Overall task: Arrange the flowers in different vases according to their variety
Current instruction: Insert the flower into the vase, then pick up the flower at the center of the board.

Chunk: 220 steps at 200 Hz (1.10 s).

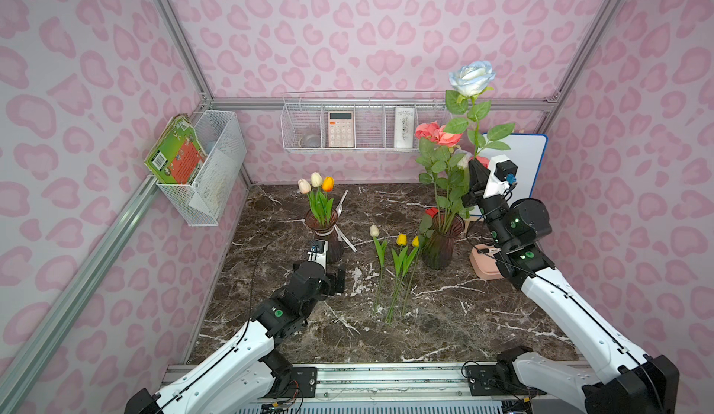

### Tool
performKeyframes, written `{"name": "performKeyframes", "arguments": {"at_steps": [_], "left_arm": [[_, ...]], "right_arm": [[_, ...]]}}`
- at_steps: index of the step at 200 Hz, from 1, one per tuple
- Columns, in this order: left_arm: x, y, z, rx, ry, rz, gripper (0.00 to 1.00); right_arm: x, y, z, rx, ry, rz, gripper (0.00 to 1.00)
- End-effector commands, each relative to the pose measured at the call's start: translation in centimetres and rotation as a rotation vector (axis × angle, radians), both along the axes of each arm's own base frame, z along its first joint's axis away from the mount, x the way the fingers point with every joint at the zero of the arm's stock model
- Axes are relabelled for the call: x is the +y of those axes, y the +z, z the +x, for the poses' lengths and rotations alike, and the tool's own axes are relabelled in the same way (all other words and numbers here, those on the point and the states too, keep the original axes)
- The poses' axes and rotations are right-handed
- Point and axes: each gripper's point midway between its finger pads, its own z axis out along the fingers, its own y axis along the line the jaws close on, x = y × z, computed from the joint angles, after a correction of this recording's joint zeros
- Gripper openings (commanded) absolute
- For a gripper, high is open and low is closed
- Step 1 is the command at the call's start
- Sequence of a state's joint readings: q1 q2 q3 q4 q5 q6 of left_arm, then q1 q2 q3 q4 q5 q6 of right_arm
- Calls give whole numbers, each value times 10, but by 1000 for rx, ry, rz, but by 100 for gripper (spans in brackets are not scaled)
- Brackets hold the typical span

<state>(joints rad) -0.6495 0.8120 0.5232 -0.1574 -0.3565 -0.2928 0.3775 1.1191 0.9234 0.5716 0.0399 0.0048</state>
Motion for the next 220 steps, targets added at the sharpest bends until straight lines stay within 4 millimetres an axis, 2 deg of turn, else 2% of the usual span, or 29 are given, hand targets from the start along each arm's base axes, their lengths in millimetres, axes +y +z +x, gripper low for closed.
{"name": "performKeyframes", "arguments": {"at_steps": [1, 11, 24, 31, 52, 97, 124, 171, 188, 220], "left_arm": [[-2, 4, 3, -14, 4, -15, 99], [-2, 3, 3, -11, 4, -14, 99], [-3, 2, 3, -11, 1, -16, 99], [-3, 1, 3, -7, -1, -15, 99], [-5, 1, 4, -3, -5, -15, 99], [-4, 2, 4, -8, -5, -14, 99], [-4, 1, 4, -4, -5, -12, 99], [-5, 1, 4, -2, -9, -13, 99], [-6, 0, 4, 2, -12, -13, 99], [-12, -5, 4, 60, -18, -23, 99]], "right_arm": [[6, -14, -5, 14, 66, 64, 0], [7, -28, -6, 43, 76, 71, 1], [5, -39, -9, 73, 80, 87, 22], [4, -43, -11, 88, 82, 93, 27], [2, -51, -18, 138, 92, 104, 33], [2, -71, -38, 264, 141, 121, 39], [5, -84, -58, 335, 198, 136, 44], [11, -111, -95, 435, 316, 200, 59], [15, -120, -107, 466, 361, 212, 66], [27, -140, -125, 542, 440, 220, 73]]}}
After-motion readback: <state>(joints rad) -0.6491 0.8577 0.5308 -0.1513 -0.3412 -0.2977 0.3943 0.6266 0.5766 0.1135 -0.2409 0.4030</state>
